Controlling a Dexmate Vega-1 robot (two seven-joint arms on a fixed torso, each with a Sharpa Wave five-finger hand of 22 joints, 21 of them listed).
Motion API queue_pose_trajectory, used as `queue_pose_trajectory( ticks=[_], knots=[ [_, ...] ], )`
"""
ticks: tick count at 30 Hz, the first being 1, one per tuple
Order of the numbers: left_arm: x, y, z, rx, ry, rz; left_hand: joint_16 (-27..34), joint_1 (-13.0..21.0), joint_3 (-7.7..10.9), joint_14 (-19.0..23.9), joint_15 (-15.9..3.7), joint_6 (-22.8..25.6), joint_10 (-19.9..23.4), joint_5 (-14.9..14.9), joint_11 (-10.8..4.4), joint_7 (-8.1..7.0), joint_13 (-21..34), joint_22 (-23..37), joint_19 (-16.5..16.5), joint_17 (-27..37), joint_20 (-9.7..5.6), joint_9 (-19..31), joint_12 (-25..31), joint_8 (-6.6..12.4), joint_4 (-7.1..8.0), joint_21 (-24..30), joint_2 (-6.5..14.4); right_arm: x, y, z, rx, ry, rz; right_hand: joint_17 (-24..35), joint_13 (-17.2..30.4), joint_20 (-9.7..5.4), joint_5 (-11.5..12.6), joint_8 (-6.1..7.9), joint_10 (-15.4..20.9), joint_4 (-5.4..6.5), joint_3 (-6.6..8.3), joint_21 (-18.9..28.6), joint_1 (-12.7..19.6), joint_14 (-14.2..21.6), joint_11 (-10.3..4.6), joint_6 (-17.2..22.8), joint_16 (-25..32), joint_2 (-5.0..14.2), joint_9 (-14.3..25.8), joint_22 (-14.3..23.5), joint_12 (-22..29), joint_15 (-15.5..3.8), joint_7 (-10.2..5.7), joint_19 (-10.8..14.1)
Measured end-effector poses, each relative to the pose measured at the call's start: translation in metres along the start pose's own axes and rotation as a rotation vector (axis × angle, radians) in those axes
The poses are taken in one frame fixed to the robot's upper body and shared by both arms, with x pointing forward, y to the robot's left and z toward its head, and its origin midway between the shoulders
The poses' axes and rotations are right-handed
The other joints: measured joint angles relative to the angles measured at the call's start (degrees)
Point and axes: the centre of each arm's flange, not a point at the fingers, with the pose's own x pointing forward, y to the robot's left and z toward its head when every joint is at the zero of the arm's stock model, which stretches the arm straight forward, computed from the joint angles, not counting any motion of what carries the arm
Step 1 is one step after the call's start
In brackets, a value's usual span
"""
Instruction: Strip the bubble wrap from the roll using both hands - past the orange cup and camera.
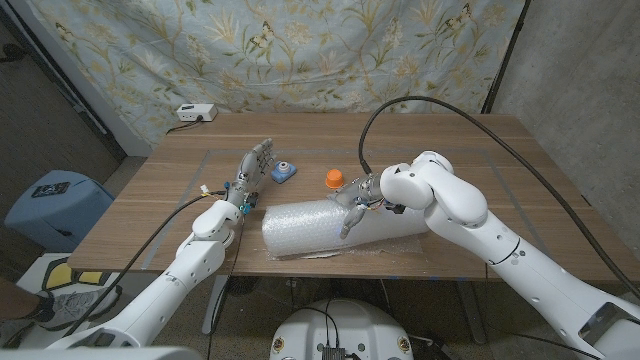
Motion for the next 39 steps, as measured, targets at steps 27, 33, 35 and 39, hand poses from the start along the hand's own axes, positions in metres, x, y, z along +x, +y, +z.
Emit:
queue_pose_trajectory(
  ticks=[27, 33, 35, 39],
  knots=[
    [0.011, 0.004, -0.004, -0.022, 0.014, 0.000, 0.00, 0.23, 0.00, 0.82, 0.20, 1.03, 0.82, 0.00, 0.41, -0.60, 0.00, 0.00, 0.17, 0.00, 0.17, 0.00, 0.22, 0.00, 0.00, 0.00, 0.23, 0.021, 0.004, -0.004, -0.013, 0.001, -0.013, 5.15, 8.74, -1.94, -0.05, 6.51, 14.26, -0.24, 0.22, 2.77, 9.64, 18.81, -4.64, 7.41, 8.45, -1.52, 2.61, 0.54, 14.26, -8.25, -0.14, 12.01],
    [0.014, 0.006, -0.005, -0.025, 0.017, 0.001, 0.00, 0.22, 0.00, 0.95, 0.33, 1.03, 1.33, 0.00, 0.30, -0.60, 0.00, 0.00, 0.17, 0.00, 0.17, 0.00, 0.22, 0.07, 0.00, 0.00, 0.23, 0.022, 0.002, -0.004, -0.014, 0.003, -0.042, 7.61, 10.74, -3.37, -0.23, 9.29, 21.73, -0.24, -0.77, 4.47, 12.56, 26.94, -7.24, 15.22, 12.58, -2.23, 3.67, 0.54, 19.56, -12.22, 0.02, 18.23],
    [0.015, 0.006, -0.006, -0.025, 0.018, 0.003, 0.00, 0.46, 0.00, 1.02, 0.41, 1.44, 1.45, 0.00, 0.42, -0.61, 0.00, 0.00, 0.17, 0.00, 0.17, 0.00, 0.22, 0.22, 0.00, 0.00, -0.01, 0.022, 0.000, -0.004, -0.017, 0.002, -0.056, 8.39, 11.12, -3.84, -0.28, 10.04, 23.84, -0.32, -0.98, 4.91, 13.49, 29.06, -7.97, 17.26, 13.81, -2.34, 3.96, 0.54, 20.84, -12.52, 0.39, 20.04],
    [0.016, 0.006, -0.007, -0.033, 0.020, -0.003, 0.22, 0.46, 0.25, 1.34, 0.11, 1.43, 1.84, 0.00, 0.21, -0.61, 0.00, 0.00, 0.17, 0.00, 0.17, 0.00, 0.22, 0.22, -0.25, 0.00, -0.01, 0.024, 0.003, -0.005, -0.008, 0.002, -0.075, 9.76, 11.67, -5.24, -0.19, 11.75, 28.20, -0.55, -1.70, 6.33, 15.02, 33.72, -9.32, 21.98, 16.33, -3.86, 4.36, 0.53, 23.15, -12.68, 0.69, 24.31]
  ],
)
